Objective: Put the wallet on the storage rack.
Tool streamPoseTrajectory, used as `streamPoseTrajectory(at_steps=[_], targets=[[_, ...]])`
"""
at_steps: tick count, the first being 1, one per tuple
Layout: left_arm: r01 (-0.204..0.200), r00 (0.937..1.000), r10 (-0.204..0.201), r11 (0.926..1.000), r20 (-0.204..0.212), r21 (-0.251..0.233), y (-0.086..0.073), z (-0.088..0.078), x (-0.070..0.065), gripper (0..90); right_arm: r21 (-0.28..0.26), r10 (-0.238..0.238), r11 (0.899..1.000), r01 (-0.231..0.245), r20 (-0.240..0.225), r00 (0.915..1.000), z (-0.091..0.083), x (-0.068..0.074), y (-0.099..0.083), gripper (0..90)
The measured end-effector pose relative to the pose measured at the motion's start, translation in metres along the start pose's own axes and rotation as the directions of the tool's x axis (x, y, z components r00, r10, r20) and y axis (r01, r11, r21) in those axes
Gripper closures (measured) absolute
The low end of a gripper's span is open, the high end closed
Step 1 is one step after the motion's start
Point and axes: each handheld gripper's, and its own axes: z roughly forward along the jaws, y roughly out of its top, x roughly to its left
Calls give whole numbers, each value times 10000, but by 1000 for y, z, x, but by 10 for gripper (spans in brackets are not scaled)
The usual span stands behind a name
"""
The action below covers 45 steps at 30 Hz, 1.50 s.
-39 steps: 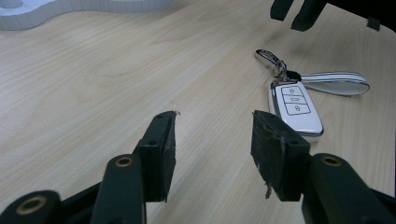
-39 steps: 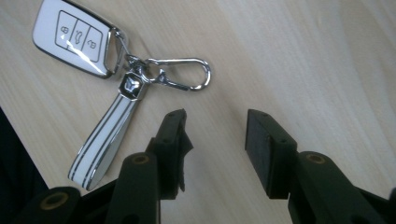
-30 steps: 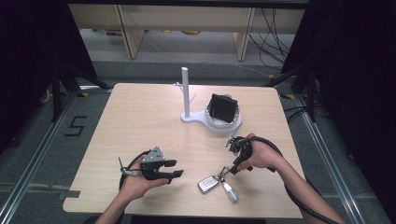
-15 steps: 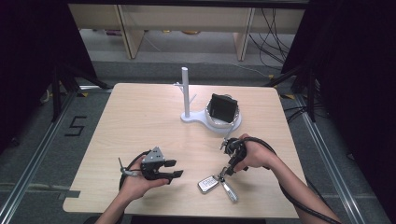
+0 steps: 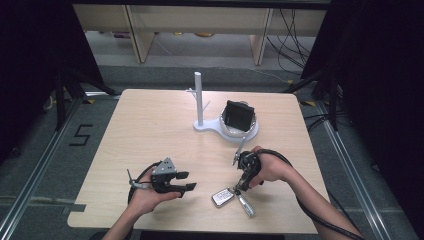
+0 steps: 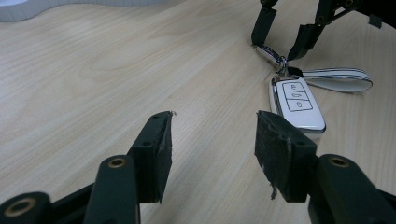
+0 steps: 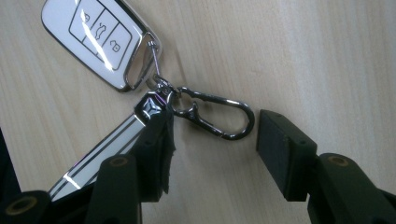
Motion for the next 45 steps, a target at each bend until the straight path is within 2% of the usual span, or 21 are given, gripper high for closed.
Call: streamPoseTrajectory(at_steps=[2,11,15,21,22,23,25,27,28,31,38,39,40,41,43,44,45], targets=[[19,10000,-19,10000,20,-12,0,0,0,458,-14,-71,10000,71,144,9999,0,1,1,475],[-39,10000,38,9999,51,95,0,-1,1,457,24,-566,9984,565,135,9983,1,4,3,529],[133,9999,-133,9999,6,-12,-1,1,-1,454,11,-519,9987,519,81,9986,-1,4,1,671],[31,10000,-31,10000,-2,50,-1,1,-1,453,142,-205,9997,205,-22,9998,-2,5,0,816],[25,10000,-25,10000,5,57,-1,2,-1,453,89,-218,9997,219,-77,9997,-1,5,0,811],[54,10000,-54,10000,18,25,-1,2,-1,453,376,160,9992,-155,-123,9998,-2,6,0,771],[46,10000,-46,10000,19,33,-1,1,-1,453,439,260,9987,-250,-218,9994,-2,6,0,693],[49,10000,-49,10000,-7,46,-1,1,-1,453,348,-39,9994,40,-25,10000,-3,6,0,627],[54,10000,-54,10000,-2,36,-1,1,-1,452,412,-134,9991,138,-90,9999,-3,7,0,583],[22,10000,-22,10000,11,69,-1,2,0,451,570,-349,9977,359,-185,9992,-1,10,1,543],[42,10000,-41,10000,-42,69,-1,1,-1,452,745,-679,9950,669,102,9976,1,14,3,544],[54,10000,-54,10000,-5,41,-1,1,-1,452,707,-964,9929,953,121,9953,2,13,4,548],[47,10000,-47,10000,-1,45,-1,1,-1,452,842,-625,9946,601,261,9977,1,17,4,552],[50,10000,-50,10000,-7,43,-1,2,-1,452,875,-853,9927,830,223,9961,1,17,5,560],[47,10000,-47,10000,-1,44,-1,2,-1,451,946,-1038,9905,998,391,9938,2,18,6,576],[46,10000,-46,10000,2,43,-1,2,-1,452,1049,-978,9903,911,608,9933,2,20,7,588],[44,10000,-44,10000,1,45,-1,2,-1,452,1093,-1114,9887,1028,753,9909,3,21,8,595]])
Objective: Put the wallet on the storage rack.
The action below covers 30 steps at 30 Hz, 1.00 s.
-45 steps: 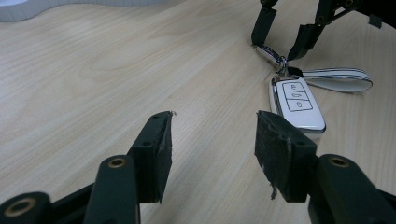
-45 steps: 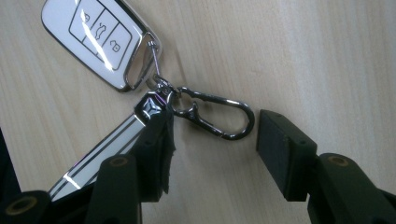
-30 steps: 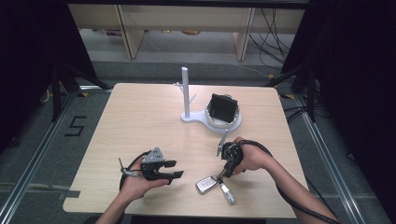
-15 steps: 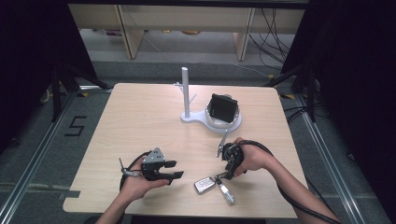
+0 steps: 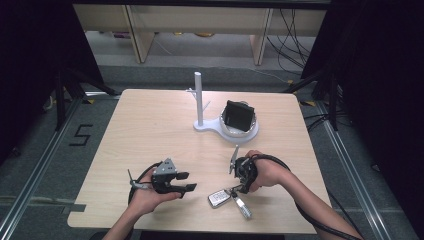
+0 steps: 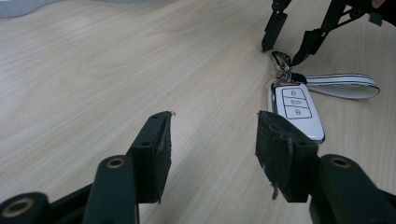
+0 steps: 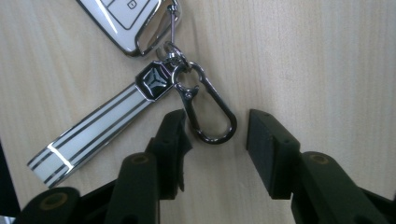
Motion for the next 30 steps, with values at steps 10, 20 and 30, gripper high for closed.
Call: streamPoseTrajectory(at_steps=[10,20,30], targets=[[32,10000,-32,10000,94,45,0,0,0,452,660,-249,9976,211,576,9980,0,11,9,676],[-56,10000,56,10000,60,47,-1,0,1,452,464,-809,9959,783,576,9951,2,9,8,703],[-75,9999,74,9999,116,100,0,-1,1,451,-92,-824,9965,826,174,9964,0,-1,2,704]])
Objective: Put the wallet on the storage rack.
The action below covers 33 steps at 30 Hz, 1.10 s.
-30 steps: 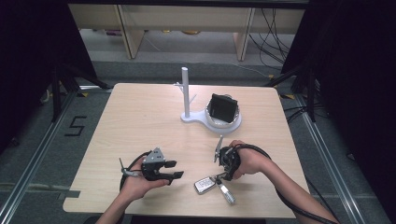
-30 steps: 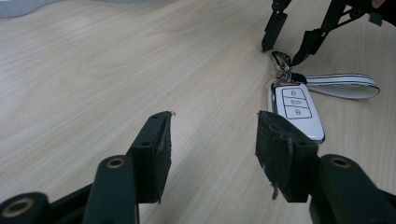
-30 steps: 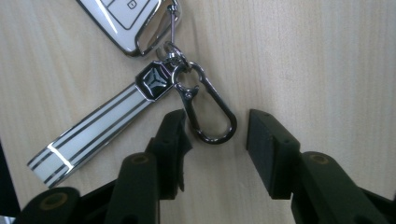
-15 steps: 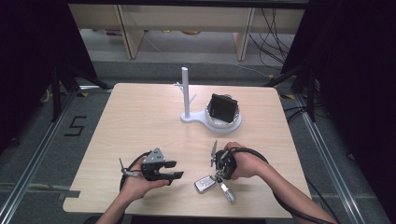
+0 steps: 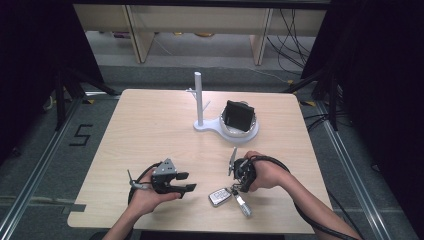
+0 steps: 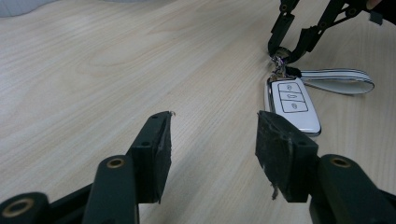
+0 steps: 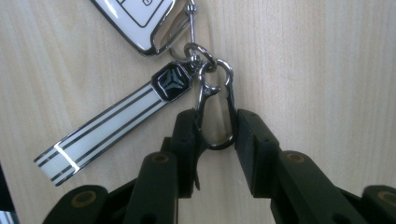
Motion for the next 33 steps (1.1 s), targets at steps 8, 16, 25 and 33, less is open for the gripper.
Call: streamPoseTrajectory(at_steps=[8,16,25,33], targets=[[-40,10000,40,10000,31,8,0,1,-1,450,120,982,9951,-980,-175,9950,-12,0,-4,704],[-11,10000,11,10000,24,-86,2,2,-3,450,-140,1255,9920,-1258,-209,9919,-22,-3,-4,704],[-67,10000,67,10000,68,-24,1,3,-3,449,-508,1565,9860,-1586,-417,9868,-26,-8,-6,705],[-97,9998,96,9999,146,65,2,3,-3,448,-705,1839,9801,-1857,-321,9824,-32,-11,-7,855]])
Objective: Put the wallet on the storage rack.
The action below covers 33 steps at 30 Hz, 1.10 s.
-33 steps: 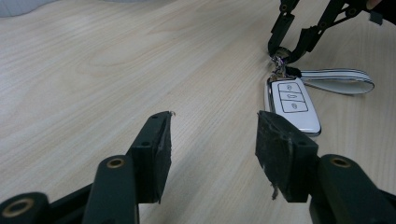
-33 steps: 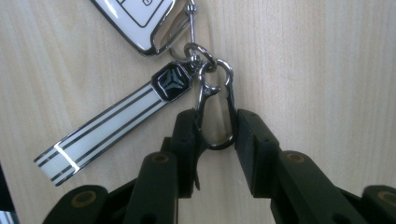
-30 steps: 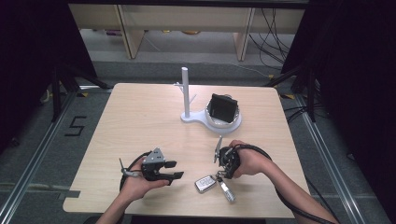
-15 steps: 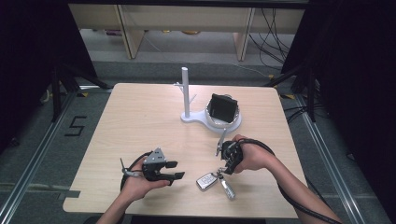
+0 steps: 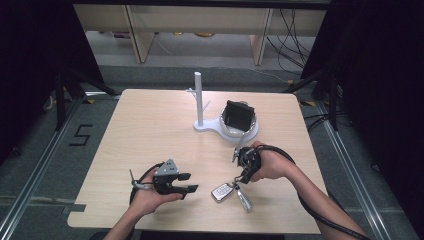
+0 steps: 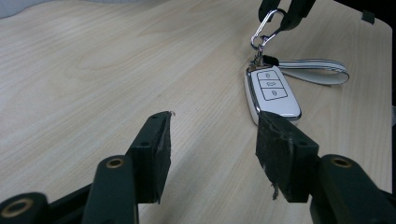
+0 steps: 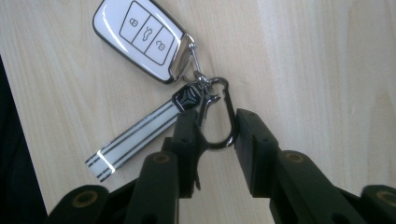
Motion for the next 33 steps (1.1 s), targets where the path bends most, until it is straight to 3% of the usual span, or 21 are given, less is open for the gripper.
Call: streamPoseTrajectory(at_steps=[2,3,5,6,12,13,17,26,27,33], targets=[[-4,10000,4,10000,3,-4,0,0,0,448,-488,106,9987,-114,-164,9998,-2,-5,1,866],[-1,10000,1,10000,5,-6,0,0,0,448,-175,286,9994,-286,8,9996,-4,-3,1,866],[-25,10000,25,10000,9,4,0,0,0,448,-153,-109,9998,107,-106,9999,-1,-5,2,867],[-30,10000,30,10000,-22,8,0,0,0,448,-14,127,9999,-127,-172,9998,0,-4,2,868],[-5,10000,4,10000,-77,-87,0,-1,0,448,-417,48,9991,-64,-384,9993,6,-7,1,872],[-13,10000,13,10000,-13,-34,1,-1,0,448,-277,331,9990,-340,-331,9989,4,-6,1,872],[-172,9998,173,9998,81,-121,6,1,-2,446,-381,152,9991,-159,-191,9997,-6,-6,3,873],[-920,9924,955,9946,774,-481,40,7,-11,450,-786,88,9969,-70,219,9997,-37,-2,18,873],[-967,9921,1004,9940,748,-514,44,8,-12,453,-884,-84,9960,106,256,9996,-40,-3,19,873],[-1124,9860,1266,9853,1082,-1289,65,14,-11,484,-1695,-48,9855,114,395,9992,-62,5,26,873]])
